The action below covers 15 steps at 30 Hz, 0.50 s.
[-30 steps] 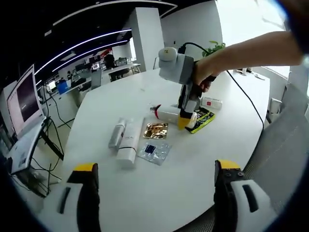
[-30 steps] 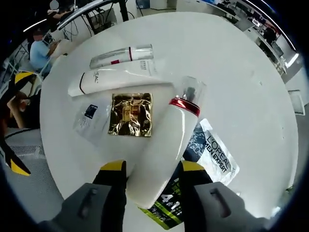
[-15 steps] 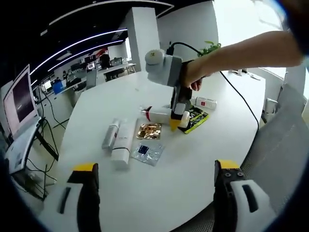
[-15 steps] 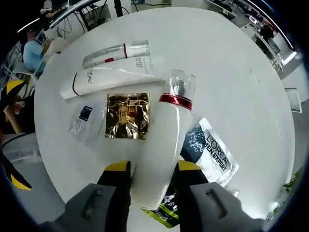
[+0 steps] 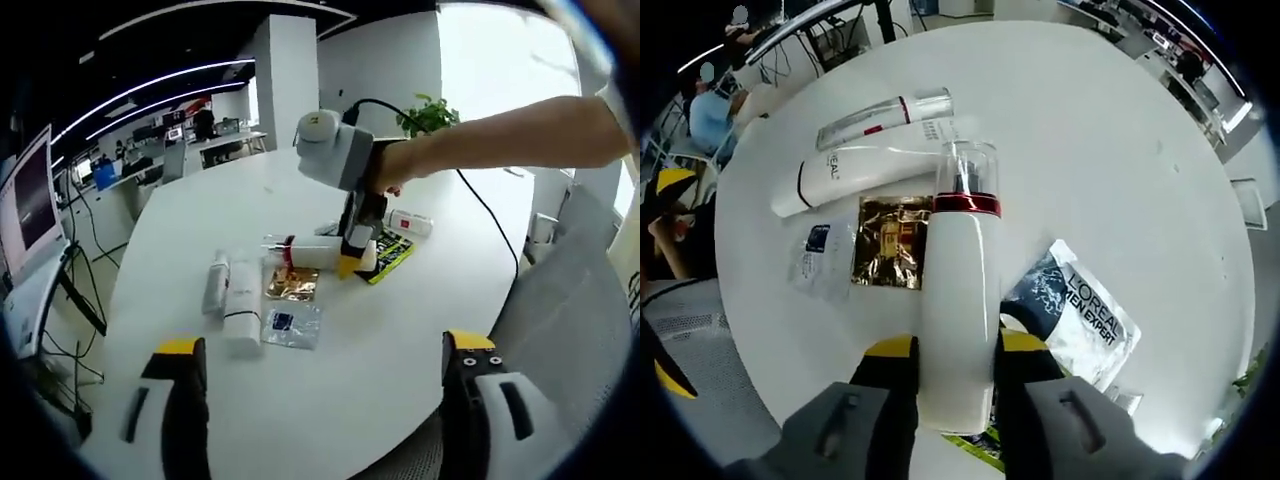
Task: Arrange the skincare products in the storage area until every visible bottle or jar stands upright without overlapping.
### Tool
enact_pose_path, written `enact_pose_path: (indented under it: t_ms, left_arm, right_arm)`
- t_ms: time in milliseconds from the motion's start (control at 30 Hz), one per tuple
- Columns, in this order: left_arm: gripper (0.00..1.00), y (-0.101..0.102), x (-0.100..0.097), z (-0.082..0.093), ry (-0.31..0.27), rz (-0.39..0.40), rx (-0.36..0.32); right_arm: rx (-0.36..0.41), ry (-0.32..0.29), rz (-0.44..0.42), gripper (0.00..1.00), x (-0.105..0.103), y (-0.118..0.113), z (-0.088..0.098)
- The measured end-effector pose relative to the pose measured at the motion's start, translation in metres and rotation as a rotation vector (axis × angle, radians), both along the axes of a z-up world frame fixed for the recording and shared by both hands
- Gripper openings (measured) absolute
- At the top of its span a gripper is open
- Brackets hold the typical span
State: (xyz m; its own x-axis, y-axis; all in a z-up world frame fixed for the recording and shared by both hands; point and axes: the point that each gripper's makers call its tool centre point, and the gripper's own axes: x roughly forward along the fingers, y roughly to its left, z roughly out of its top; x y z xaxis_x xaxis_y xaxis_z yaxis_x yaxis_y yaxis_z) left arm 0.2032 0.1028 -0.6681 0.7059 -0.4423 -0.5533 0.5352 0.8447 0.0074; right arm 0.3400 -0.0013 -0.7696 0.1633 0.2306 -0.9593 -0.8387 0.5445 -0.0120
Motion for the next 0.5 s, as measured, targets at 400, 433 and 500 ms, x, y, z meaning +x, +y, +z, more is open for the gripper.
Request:
enact_pose_path:
  t_ms: [400, 433, 500]
  left_arm:
    - [0.88, -0.015, 0.016, 0.001, 0.091, -0.081, -0.174]
    - [0.88, -0.014, 0.019, 0.001, 0.086, -0.093, -0.179]
    - [0.88, -0.012, 0.023, 0.001, 0.091, -0.094, -0.196]
  right_arm:
    - [0.086, 0.135, -0.071, 0.28, -0.008, 0.001, 0.002]
    - [0.105, 0.157, -0.085, 0.28, -0.008, 0.001, 0.002]
    - [0.129, 0.175, -0.104, 0.28, -0.009, -0.002, 0.003]
